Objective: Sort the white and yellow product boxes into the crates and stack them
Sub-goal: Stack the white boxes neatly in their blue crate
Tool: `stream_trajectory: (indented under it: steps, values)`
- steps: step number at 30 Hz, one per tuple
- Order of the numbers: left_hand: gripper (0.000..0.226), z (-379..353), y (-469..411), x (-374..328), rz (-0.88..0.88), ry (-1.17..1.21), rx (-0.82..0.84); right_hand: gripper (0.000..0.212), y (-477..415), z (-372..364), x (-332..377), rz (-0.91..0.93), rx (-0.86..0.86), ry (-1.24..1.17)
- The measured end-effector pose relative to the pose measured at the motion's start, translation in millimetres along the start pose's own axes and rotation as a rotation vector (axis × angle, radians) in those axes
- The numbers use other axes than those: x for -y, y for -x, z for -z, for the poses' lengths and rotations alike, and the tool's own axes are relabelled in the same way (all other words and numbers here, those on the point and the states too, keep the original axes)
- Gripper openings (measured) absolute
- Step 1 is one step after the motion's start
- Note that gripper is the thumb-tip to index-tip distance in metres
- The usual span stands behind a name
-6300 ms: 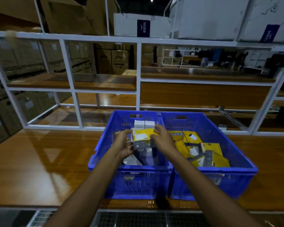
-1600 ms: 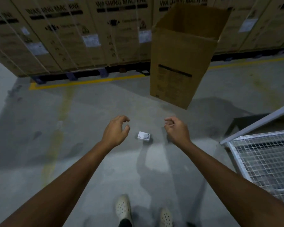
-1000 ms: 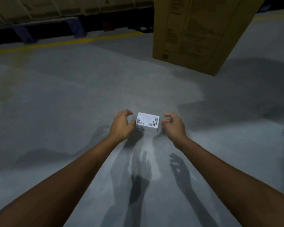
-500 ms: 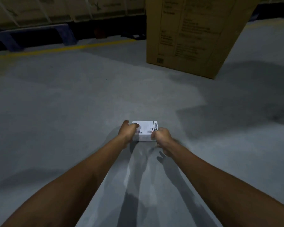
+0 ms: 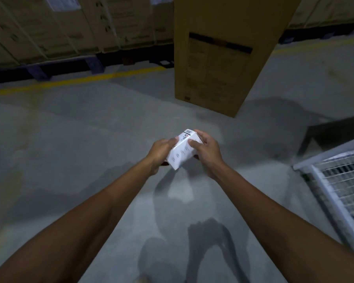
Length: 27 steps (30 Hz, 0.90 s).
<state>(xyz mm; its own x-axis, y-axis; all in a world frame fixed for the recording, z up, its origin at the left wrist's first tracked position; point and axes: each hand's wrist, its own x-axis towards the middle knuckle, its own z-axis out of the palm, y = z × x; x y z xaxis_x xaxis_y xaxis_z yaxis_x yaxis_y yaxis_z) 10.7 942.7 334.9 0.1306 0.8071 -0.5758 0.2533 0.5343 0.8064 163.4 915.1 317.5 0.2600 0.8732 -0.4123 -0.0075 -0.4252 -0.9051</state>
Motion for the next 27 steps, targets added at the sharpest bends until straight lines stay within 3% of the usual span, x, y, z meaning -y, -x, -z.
stream_trajectory:
  steps: [4,7,10,13,17,20,23,25,27]
  values:
    - [0.033,6,123,-119,-0.134,-0.083,0.159,0.054,99,29,132,0.090,-0.002,-0.030]
    - [0.028,13,209,-192,-0.173,-0.092,0.141,0.051,174,58,218,0.100,-0.007,-0.072]
    - [0.034,18,284,-246,-0.123,-0.035,0.136,0.054,244,80,279,0.142,-0.008,-0.109]
    - [0.037,18,351,-281,0.045,0.034,0.153,0.050,311,92,314,0.136,0.015,-0.137]
    - [0.042,18,411,-295,0.142,0.106,0.281,0.048,373,105,337,0.154,0.037,-0.266]
    - [0.052,14,436,-288,0.152,0.268,0.336,0.059,405,109,344,0.273,0.005,-0.331]
    - [0.055,2,463,-278,0.142,0.431,0.404,0.069,433,101,346,0.227,-0.073,-0.407]
    - [0.044,-5,476,-267,0.066,0.477,0.361,0.063,451,94,345,0.171,-0.072,-0.536]
    - [0.027,-8,489,-256,-0.019,0.407,0.193,0.059,467,89,344,0.146,-0.083,-0.579]
